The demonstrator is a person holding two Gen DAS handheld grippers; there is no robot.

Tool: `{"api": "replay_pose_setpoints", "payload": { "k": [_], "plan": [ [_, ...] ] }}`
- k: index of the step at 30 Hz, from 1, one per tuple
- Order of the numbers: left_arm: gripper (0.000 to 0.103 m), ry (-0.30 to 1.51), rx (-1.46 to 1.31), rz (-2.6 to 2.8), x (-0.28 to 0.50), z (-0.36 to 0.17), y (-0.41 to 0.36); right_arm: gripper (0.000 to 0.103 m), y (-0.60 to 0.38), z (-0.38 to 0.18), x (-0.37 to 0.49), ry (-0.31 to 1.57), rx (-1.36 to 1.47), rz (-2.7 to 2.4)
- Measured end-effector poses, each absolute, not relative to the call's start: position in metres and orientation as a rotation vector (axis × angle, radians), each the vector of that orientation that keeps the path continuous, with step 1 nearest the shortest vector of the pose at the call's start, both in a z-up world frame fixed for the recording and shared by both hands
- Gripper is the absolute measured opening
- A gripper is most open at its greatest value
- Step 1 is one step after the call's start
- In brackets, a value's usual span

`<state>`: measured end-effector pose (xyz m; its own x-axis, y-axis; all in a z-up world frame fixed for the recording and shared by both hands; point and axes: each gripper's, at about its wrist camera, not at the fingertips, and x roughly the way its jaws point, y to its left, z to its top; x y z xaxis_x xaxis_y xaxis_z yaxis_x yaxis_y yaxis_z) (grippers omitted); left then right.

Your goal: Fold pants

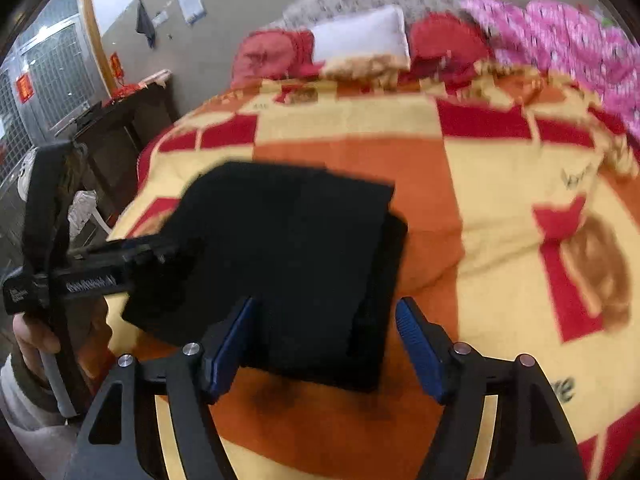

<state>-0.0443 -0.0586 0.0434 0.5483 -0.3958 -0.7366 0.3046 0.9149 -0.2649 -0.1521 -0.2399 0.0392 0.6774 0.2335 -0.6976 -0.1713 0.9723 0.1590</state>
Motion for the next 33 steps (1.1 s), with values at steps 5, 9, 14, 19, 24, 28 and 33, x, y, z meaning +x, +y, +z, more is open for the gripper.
{"api": "replay_pose_setpoints", "payload": {
  "k": [5,9,14,19,24,28,33],
  "plan": [
    [0.077,0.83,-0.097,-0.355,-0.05,0.061,-0.053,0.072,-0.239,0.069,-0.157,0.715,0.061,0.196],
    [0.077,0.839,-0.08,-0.334,-0.045,0.06,-0.058,0.066,-0.233,0.075,-0.149,0.701,0.112,0.252],
    [0.077,0.842,-0.067,-0.32,-0.039,0.056,-0.066,0.06,-0.222,0.063,-0.131,0.744,0.094,0.272],
    [0.077,0.852,-0.043,-0.325,-0.031,0.052,-0.077,0.06,-0.227,0.043,-0.11,0.8,0.082,0.238],
    [0.084,0.856,-0.025,-0.313,-0.02,0.047,-0.086,0.06,-0.238,0.027,-0.088,0.821,0.127,0.226],
    [0.085,0.859,-0.031,-0.314,-0.018,0.047,-0.087,0.06,-0.234,0.031,-0.086,0.826,0.093,0.22],
    [0.084,0.865,-0.052,-0.314,-0.023,0.05,-0.083,0.061,-0.233,0.052,-0.111,0.782,0.076,0.2]
  ]
}}
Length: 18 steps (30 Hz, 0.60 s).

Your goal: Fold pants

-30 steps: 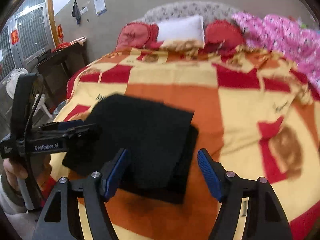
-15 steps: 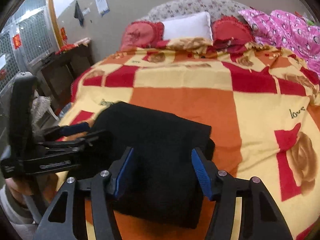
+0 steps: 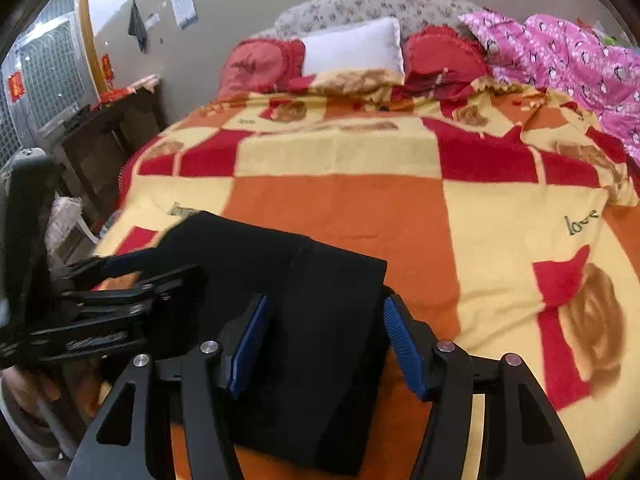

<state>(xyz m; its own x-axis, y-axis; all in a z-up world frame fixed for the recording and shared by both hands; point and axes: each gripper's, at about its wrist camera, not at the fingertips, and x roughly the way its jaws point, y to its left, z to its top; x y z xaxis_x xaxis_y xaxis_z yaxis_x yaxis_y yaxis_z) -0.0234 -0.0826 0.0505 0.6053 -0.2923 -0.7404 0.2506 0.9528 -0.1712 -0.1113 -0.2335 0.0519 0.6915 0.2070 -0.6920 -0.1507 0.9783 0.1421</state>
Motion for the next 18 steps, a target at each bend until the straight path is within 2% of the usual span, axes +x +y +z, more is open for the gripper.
{"api": "replay_pose_setpoints", "payload": {
  "k": [5,14,18],
  "plan": [
    [0.084,0.848,-0.059,-0.309,-0.035,0.059,-0.077,0.061,-0.222,0.065,-0.139,0.761,0.035,0.243],
    [0.084,0.826,-0.071,-0.278,-0.051,0.068,-0.062,0.061,-0.216,0.049,-0.154,0.806,0.019,0.243],
    [0.084,0.826,-0.075,-0.281,-0.056,0.069,-0.062,0.068,-0.218,0.035,-0.148,0.833,0.034,0.219]
  ]
}}
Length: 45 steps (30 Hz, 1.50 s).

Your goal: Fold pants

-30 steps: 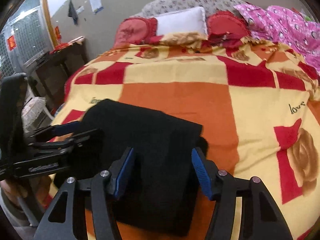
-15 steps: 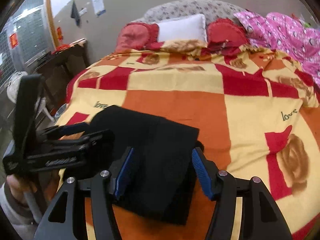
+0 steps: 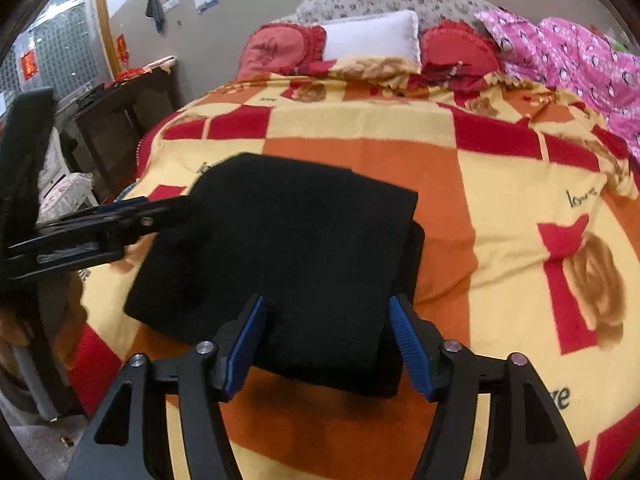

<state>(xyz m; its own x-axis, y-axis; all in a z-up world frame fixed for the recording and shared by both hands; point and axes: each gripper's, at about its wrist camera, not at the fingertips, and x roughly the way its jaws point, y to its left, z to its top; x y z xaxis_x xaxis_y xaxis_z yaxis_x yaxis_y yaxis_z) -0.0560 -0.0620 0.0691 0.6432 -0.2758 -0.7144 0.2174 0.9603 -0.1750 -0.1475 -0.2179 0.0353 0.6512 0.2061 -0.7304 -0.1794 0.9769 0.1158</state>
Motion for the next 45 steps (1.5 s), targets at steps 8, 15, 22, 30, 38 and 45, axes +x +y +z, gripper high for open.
{"api": "replay_pose_setpoints", "payload": {
  "k": [8,15,22,30,38,45],
  "plan": [
    [0.084,0.847,-0.089,-0.291,-0.063,0.068,-0.06,0.076,-0.225,0.049,-0.154,0.81,0.082,0.211],
    [0.084,0.871,-0.172,-0.317,-0.068,0.061,-0.048,0.082,-0.255,0.044,-0.147,0.814,0.205,0.154],
    [0.084,0.918,-0.226,-0.343,-0.064,0.048,-0.047,0.085,-0.267,0.034,-0.137,0.829,0.277,0.151],
    [0.084,0.943,-0.238,-0.386,-0.062,0.039,-0.059,0.087,-0.265,0.027,-0.132,0.851,0.294,0.179],
    [0.088,0.971,-0.261,-0.388,-0.059,0.031,-0.063,0.097,-0.271,0.016,-0.129,0.88,0.357,0.182],
    [0.09,0.97,-0.266,-0.405,-0.06,0.03,-0.059,0.1,-0.267,0.012,-0.123,0.882,0.371,0.201]
  ]
}}
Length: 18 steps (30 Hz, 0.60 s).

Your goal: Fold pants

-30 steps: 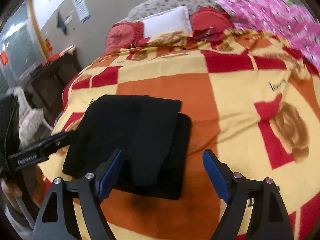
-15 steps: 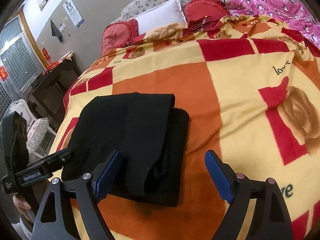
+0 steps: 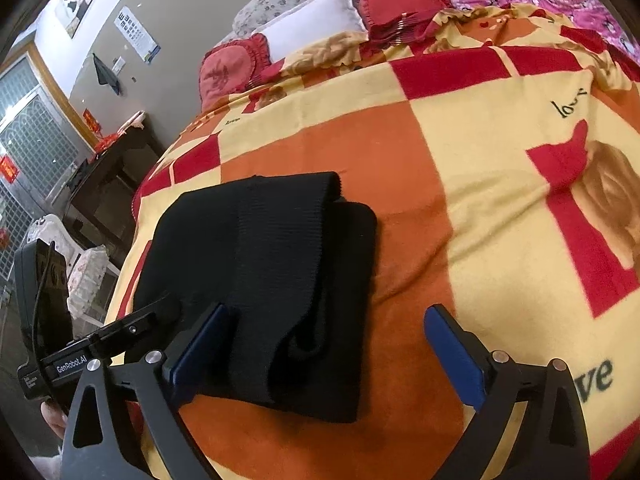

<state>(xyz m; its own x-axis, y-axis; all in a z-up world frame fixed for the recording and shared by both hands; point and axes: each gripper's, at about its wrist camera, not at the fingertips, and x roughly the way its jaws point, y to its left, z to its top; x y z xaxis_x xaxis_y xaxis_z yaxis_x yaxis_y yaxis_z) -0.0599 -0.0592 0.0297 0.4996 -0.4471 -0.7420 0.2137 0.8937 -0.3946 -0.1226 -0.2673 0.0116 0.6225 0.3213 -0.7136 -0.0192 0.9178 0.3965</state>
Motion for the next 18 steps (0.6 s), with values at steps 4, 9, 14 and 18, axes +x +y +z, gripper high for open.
{"api": "replay_pose_setpoints", "payload": {
  "k": [4,9,14,18],
  "plan": [
    [0.099,0.949,-0.218,-0.423,-0.063,0.029,-0.068,0.102,-0.259,0.009,-0.115,0.886,0.332,0.215],
    [0.103,0.938,-0.194,-0.414,-0.065,0.028,-0.073,0.103,-0.253,0.009,-0.108,0.891,0.305,0.23],
    [0.103,0.93,-0.186,-0.421,-0.064,0.027,-0.072,0.103,-0.252,0.008,-0.106,0.881,0.295,0.242],
    [0.103,0.928,-0.183,-0.417,-0.062,0.027,-0.073,0.103,-0.253,0.008,-0.106,0.878,0.295,0.245]
  ]
}}
